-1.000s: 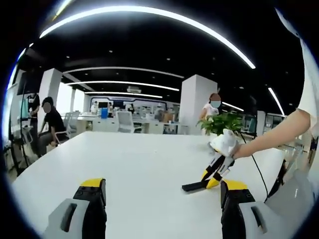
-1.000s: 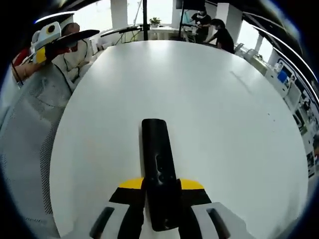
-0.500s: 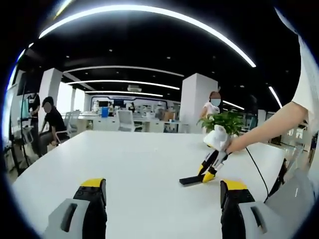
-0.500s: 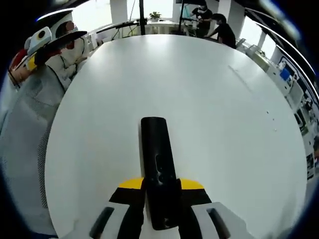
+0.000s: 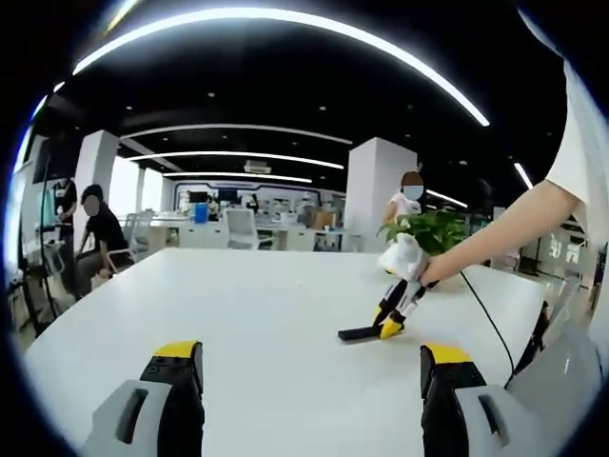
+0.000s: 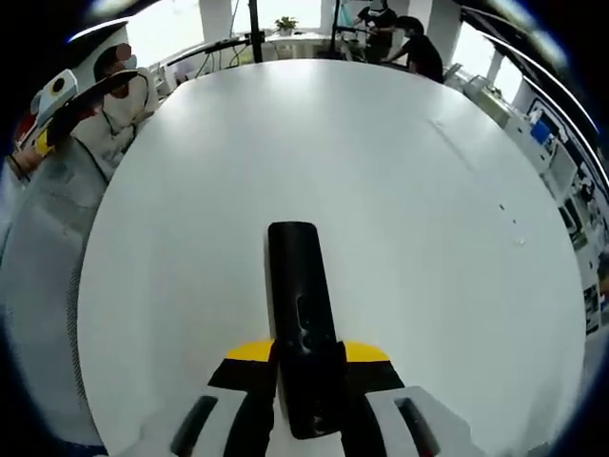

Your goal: Press the specified remote control buttons in sequence, fully releasing each button before pressing the next.

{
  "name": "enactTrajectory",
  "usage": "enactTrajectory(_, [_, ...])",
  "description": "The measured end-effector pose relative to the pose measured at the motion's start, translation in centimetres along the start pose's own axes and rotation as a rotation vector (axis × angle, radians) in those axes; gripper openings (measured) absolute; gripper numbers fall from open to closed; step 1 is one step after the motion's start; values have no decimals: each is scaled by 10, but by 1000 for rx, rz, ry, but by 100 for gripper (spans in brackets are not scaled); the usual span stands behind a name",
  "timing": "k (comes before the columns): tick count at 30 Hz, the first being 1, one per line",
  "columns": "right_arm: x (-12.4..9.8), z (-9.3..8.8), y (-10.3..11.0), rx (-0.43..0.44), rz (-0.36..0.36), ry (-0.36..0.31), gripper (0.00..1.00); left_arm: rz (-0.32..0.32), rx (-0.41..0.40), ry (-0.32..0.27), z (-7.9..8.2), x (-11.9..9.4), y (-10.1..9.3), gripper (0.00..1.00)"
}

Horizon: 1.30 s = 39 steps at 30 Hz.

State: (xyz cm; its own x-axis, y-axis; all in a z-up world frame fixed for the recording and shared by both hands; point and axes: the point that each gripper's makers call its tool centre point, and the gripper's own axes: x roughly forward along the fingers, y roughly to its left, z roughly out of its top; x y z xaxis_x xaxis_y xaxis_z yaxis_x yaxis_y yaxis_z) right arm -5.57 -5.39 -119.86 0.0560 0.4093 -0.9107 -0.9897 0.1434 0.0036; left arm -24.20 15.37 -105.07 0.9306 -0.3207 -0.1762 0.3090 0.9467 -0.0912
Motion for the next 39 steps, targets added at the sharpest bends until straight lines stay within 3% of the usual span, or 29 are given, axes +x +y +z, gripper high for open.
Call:
enactTrajectory(8, [-1,0,4,-19,-4,9,22,0,5,4,-1,0,0,99])
enactTrajectory(12, [-4,4,11,91,56,-98,33,-2,0,0,0,0,0,99])
enactTrajectory(14, [-5,9,12,211,64,-168,36,10,6,0,0,0,3,99])
enactTrajectory(16, [-7,18,8,376,67,-288,43,21,-2,-17,3,-2,5,99])
enactTrajectory(17, [-9,26,-1,453,30,-396,51,26,-6,-21,3,-3,6,99])
enactTrajectory(19, [-13,29,-9,556,-29,-490,74,31,-11,-15,2,-3,7,99])
enactTrajectory(20, [-16,29,-14,628,-61,-554,79,28,-12,-7,0,-2,6,99])
enactTrajectory(23, [-25,26,-17,705,-152,-661,89,18,18,28,-6,0,1,99])
enactTrajectory(25, [-30,13,-28,719,-232,-668,99,22,28,23,-5,-1,2,99])
enactTrajectory(28, [-42,0,-29,720,-355,-680,99,37,12,-1,-1,-3,6,99])
enactTrajectory(33, [-72,-8,-20,768,-461,-748,99,31,17,6,-2,-2,5,99])
enactTrajectory(39, [-111,-10,11,812,-551,-859,99,28,24,10,-2,-2,4,99])
